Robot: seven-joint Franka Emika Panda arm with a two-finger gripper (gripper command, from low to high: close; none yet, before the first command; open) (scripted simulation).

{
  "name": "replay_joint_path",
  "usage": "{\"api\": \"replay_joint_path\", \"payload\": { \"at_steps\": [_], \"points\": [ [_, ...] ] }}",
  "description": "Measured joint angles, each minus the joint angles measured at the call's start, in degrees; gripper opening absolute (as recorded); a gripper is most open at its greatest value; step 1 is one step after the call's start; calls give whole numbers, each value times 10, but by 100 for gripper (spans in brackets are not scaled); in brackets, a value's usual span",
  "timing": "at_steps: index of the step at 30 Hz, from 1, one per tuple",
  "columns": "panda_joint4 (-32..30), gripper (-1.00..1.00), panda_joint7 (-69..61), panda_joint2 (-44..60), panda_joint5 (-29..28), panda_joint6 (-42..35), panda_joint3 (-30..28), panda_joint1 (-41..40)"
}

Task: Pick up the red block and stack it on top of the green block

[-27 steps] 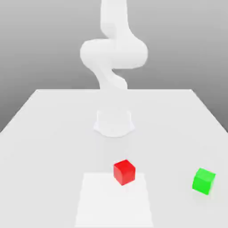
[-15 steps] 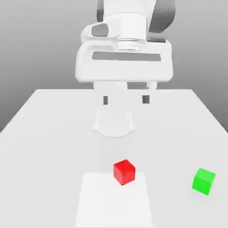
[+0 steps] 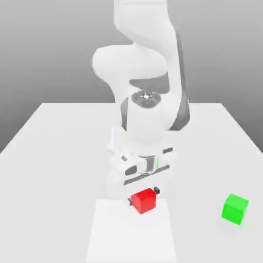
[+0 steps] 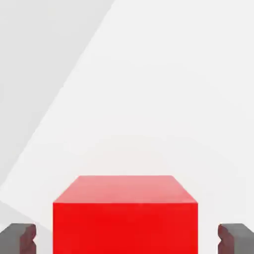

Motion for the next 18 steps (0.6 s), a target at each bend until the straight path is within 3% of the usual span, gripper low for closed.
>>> {"api": "replay_joint_path", "payload": {
  "at_steps": [4, 12, 18],
  "points": [
    [0, -100, 1, 3, -2, 2, 2, -2],
    [-20, -100, 20, -147, -28, -127, -3, -3],
    [71, -100, 99, -122, -20, -194, 69, 85]
  ]
}}
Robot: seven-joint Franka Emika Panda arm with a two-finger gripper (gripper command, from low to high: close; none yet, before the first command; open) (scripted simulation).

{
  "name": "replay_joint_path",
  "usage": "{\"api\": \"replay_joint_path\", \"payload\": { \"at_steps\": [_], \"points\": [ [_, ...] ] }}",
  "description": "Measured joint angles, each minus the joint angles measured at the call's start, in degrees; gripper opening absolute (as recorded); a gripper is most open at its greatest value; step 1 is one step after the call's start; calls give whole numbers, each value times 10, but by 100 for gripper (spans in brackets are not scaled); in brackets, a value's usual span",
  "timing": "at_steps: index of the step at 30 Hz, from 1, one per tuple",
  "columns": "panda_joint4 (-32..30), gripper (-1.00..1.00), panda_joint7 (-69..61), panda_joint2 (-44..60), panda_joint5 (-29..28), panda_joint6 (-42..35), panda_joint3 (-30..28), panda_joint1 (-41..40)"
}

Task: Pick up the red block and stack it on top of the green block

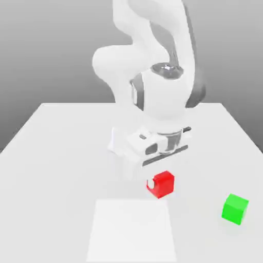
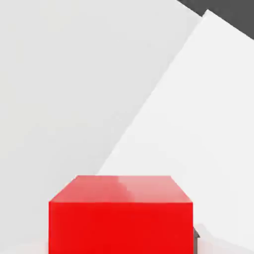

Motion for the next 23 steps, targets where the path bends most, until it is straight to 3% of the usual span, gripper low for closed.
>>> {"api": "replay_joint_path", "payload": {
  "at_steps": [6, 11, 12, 18, 23],
  "points": [
    [106, -100, 104, 49, -12, -57, 56, 102],
    [126, -100, 150, 142, -55, 14, 39, 120],
    [127, 100, 155, 156, -62, 27, 35, 123],
    [128, 100, 157, 163, -66, 34, 32, 125],
    [124, 100, 130, 86, -27, -38, 44, 120]
  ]
}}
